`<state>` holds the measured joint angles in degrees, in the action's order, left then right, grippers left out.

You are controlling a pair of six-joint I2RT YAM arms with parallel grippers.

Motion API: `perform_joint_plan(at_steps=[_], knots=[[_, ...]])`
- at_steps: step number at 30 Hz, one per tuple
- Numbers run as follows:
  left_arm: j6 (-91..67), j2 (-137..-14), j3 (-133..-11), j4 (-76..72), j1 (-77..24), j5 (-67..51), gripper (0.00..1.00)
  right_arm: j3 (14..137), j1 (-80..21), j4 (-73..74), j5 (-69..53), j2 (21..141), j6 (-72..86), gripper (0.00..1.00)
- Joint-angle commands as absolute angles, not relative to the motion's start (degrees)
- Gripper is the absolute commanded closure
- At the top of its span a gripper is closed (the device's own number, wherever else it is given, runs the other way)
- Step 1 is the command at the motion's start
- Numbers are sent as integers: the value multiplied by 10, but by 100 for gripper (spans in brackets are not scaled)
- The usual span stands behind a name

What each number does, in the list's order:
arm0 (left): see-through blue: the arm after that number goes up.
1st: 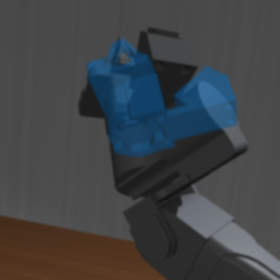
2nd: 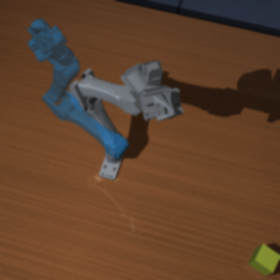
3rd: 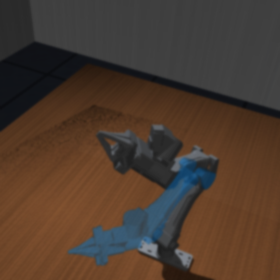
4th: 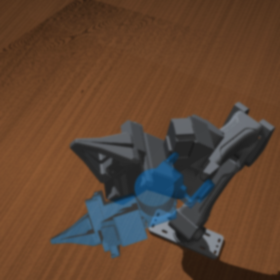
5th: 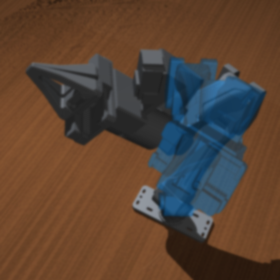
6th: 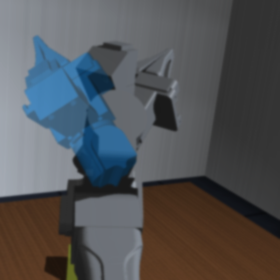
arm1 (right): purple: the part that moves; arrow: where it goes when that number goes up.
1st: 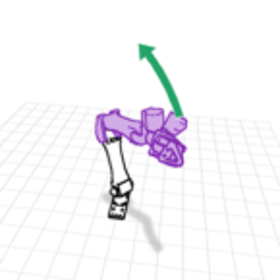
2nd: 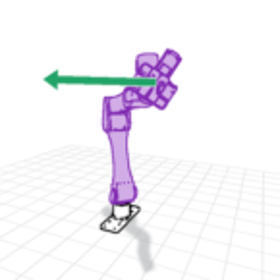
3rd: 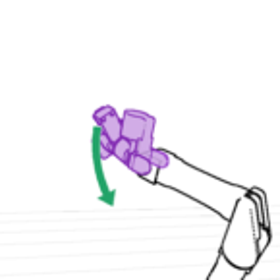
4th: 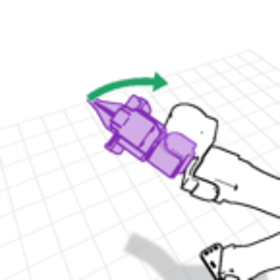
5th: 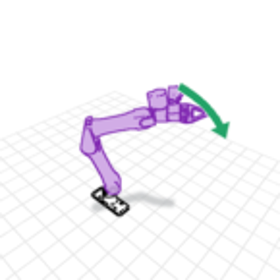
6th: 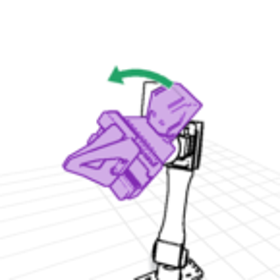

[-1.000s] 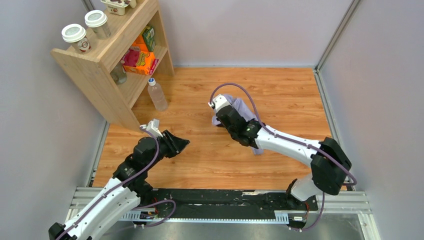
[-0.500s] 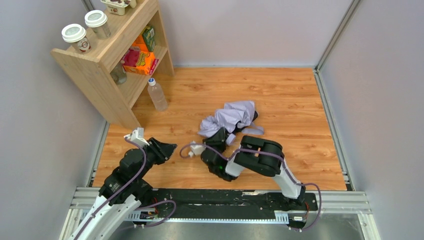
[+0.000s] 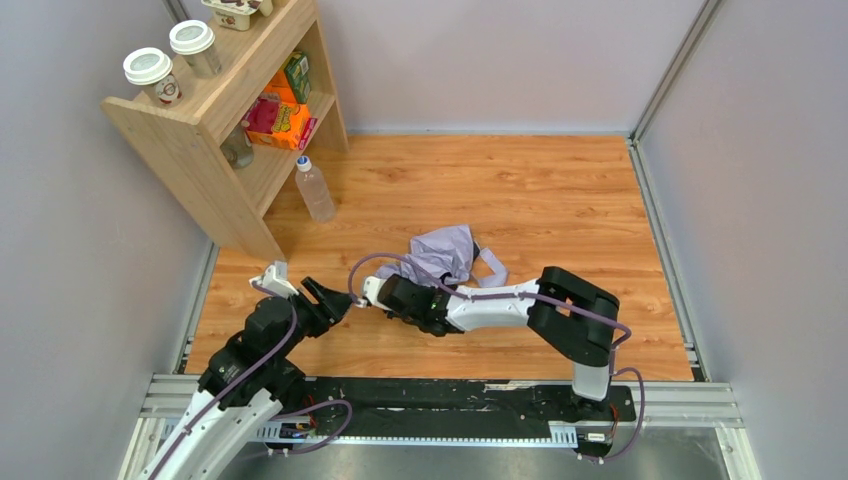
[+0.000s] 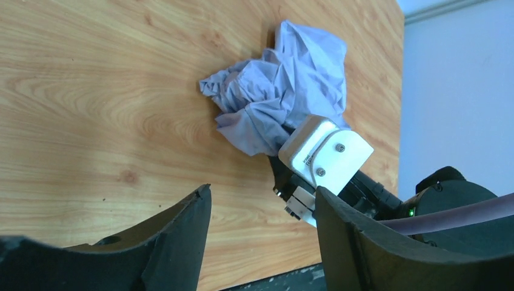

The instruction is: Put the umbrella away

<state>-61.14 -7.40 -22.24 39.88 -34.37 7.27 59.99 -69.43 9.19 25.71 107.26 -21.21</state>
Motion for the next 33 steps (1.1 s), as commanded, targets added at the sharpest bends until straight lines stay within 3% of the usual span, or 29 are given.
perform_joint_plan(at_steps=[1,5,11,17,20,23,28,30,33], knots=[[-757,-105,-233,466,-341,80,30,607,-670,278,-49,1150,-105,100],[-849,-106,-211,479,-341,75,27,616,-636,296,-142,1175,-109,100],[-972,-159,-87,271,-341,30,25,605,-604,279,-192,1181,-103,100],[-942,-289,-102,139,-334,56,24,604,-600,277,-187,1176,-102,100],[-935,-309,-115,186,-318,11,23,602,-588,272,-178,1172,-93,100],[-908,-230,-142,323,-317,36,23,601,-580,267,-157,1167,-85,100],[-810,-21,-141,406,-318,70,26,602,-570,259,-132,1163,-76,100],[-792,16,-142,397,-317,69,25,603,-569,260,-131,1163,-75,100],[-765,-50,-144,332,-318,31,20,600,-570,258,-138,1163,-76,100]])
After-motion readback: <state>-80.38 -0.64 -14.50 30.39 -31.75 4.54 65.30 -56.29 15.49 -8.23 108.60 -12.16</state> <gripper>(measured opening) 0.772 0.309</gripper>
